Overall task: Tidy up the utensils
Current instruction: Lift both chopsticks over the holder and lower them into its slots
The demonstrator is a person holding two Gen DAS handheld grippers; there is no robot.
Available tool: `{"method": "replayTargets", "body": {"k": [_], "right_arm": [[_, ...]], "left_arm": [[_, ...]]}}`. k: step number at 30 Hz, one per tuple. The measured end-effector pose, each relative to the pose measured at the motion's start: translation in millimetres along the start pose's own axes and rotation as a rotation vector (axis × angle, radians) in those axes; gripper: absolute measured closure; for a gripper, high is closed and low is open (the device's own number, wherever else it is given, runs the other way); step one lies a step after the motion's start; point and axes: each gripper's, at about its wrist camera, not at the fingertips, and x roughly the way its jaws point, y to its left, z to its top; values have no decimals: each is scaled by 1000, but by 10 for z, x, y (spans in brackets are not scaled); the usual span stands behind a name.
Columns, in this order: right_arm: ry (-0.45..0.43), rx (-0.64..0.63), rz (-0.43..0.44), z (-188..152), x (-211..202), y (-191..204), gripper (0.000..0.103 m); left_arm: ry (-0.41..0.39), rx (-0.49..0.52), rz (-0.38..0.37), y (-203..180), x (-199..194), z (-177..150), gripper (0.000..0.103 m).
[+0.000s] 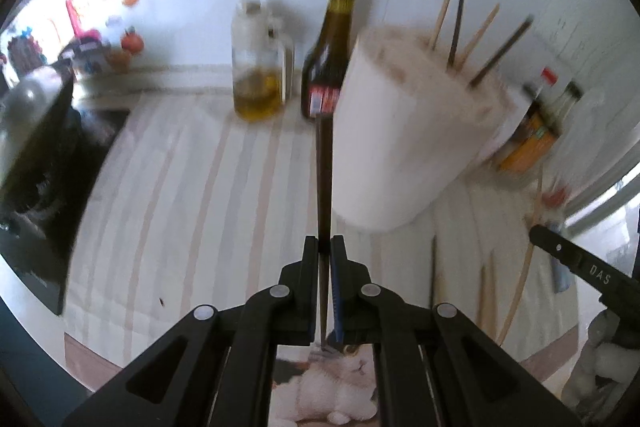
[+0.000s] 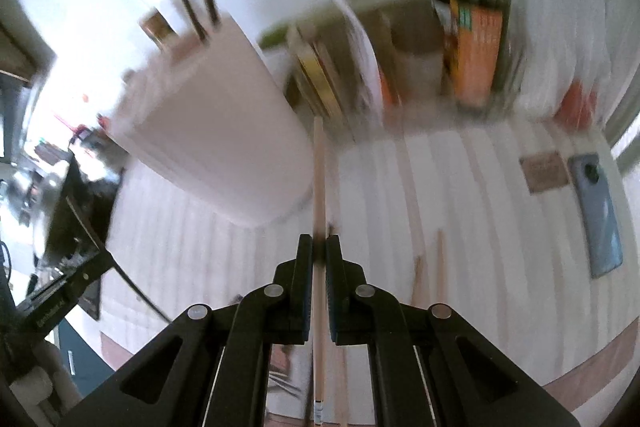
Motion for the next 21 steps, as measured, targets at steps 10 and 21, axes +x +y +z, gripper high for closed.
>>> {"method": "replayTargets", "body": {"k": [10,21], "right_arm": [[-241,-47,93,672,-808,443,97],[-464,-91,123,1604,-1207,958,97]], "left_arm": [[-264,10,-49,-84,-871,714,100],[-422,59,-96,-380,-1355,1600,100]]}}
